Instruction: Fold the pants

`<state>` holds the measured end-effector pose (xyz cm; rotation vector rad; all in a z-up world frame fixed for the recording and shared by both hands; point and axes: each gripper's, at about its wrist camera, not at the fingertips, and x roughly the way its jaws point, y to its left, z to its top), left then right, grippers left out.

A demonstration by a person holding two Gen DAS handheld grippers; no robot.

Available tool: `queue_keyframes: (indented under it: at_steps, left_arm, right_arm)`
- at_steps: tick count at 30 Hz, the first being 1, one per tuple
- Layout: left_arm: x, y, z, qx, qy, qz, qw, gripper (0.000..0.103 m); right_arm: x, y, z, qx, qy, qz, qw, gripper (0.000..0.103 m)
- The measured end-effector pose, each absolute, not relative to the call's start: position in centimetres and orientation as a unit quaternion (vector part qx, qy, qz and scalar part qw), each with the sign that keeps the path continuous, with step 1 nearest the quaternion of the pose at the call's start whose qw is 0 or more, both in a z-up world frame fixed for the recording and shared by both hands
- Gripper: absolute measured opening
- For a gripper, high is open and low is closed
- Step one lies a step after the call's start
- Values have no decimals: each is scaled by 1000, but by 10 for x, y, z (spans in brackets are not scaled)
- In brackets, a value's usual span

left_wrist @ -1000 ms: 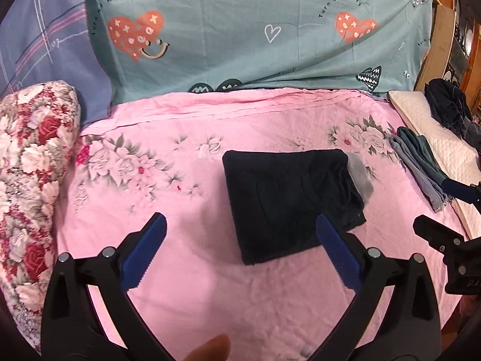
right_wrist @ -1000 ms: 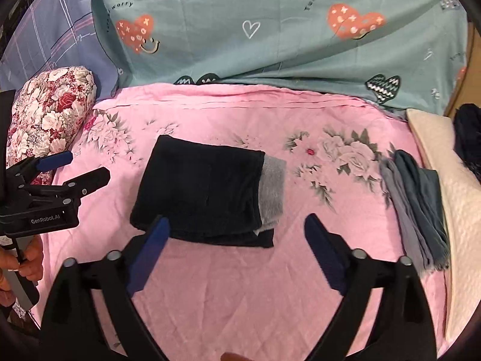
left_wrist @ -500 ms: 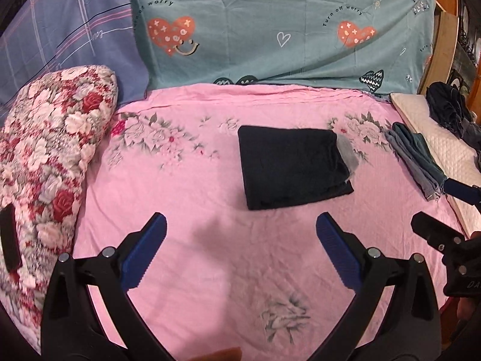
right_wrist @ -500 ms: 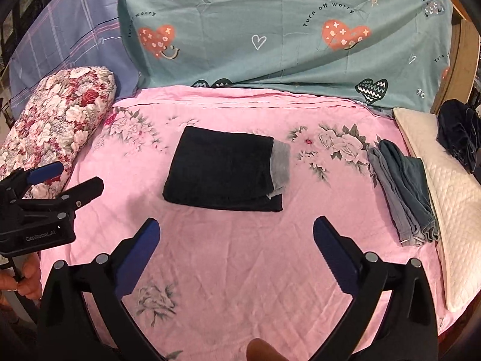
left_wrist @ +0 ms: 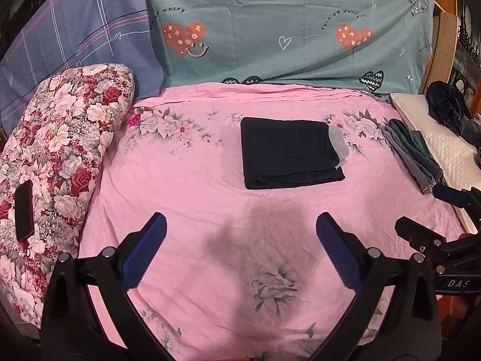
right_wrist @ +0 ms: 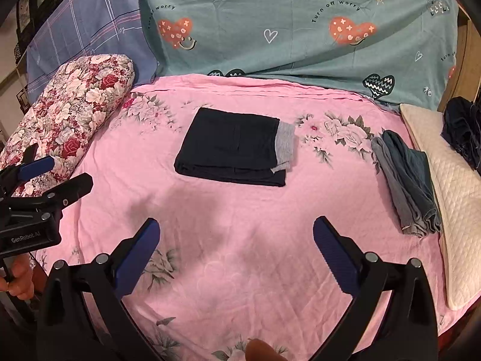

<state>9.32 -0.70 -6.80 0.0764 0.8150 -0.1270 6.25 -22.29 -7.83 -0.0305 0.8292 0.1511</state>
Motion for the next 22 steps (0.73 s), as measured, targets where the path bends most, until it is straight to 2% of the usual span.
queue_keyframes:
  at_steps: [22]
  left_arm:
    - [86,-15,-65,43,395,-73,915,101]
  right_arm:
    - [48,-227,-82,-7,406,76,911,102]
